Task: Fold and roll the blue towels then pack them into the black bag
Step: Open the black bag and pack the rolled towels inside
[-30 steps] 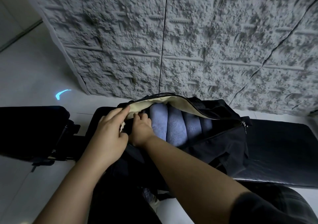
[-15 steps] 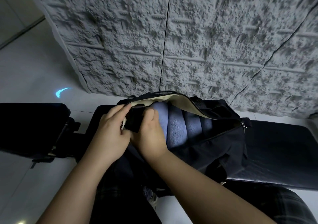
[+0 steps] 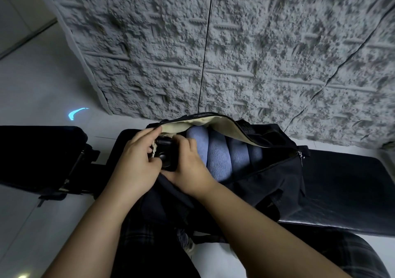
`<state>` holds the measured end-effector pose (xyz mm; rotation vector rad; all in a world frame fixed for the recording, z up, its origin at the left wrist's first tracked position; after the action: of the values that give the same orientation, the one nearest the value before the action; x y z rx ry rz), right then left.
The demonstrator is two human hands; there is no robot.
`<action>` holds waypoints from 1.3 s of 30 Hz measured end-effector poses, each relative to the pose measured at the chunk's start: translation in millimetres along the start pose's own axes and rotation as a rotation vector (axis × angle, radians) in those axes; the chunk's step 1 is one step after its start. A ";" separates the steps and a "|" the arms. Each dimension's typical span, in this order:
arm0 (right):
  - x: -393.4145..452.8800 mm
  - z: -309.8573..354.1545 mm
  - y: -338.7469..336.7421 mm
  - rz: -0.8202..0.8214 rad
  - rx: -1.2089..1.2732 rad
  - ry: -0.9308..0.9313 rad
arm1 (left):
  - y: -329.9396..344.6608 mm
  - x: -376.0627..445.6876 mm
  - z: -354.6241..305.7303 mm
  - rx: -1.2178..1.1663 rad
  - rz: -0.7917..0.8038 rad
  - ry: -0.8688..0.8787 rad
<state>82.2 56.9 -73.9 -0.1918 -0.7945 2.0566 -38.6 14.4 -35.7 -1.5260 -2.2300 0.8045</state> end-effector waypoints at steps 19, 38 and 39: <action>2.3 -2.2 -13.3 0.169 -0.184 0.019 | -8.8 -1.9 7.2 -0.241 -0.108 -0.037; -46.8 51.6 -93.7 0.046 -0.246 -0.199 | 17.5 -28.6 -20.3 0.489 -0.128 0.269; -49.6 50.3 -101.0 0.034 -0.247 -0.181 | 15.9 -27.2 -20.0 0.490 -0.154 0.246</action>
<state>160.5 33.9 18.4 -0.1578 -1.1652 2.0234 -5.5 -1.1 -28.2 -1.1361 -1.7780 0.9668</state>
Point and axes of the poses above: each hand's wrist, its own x-axis towards the middle knuckle, its own y-axis out of the palm, z = x × y, the point moved 1 cm from there along x, towards the middle knuckle, and after that the axes turned 9 degrees about -y, right-handed, at the moved point
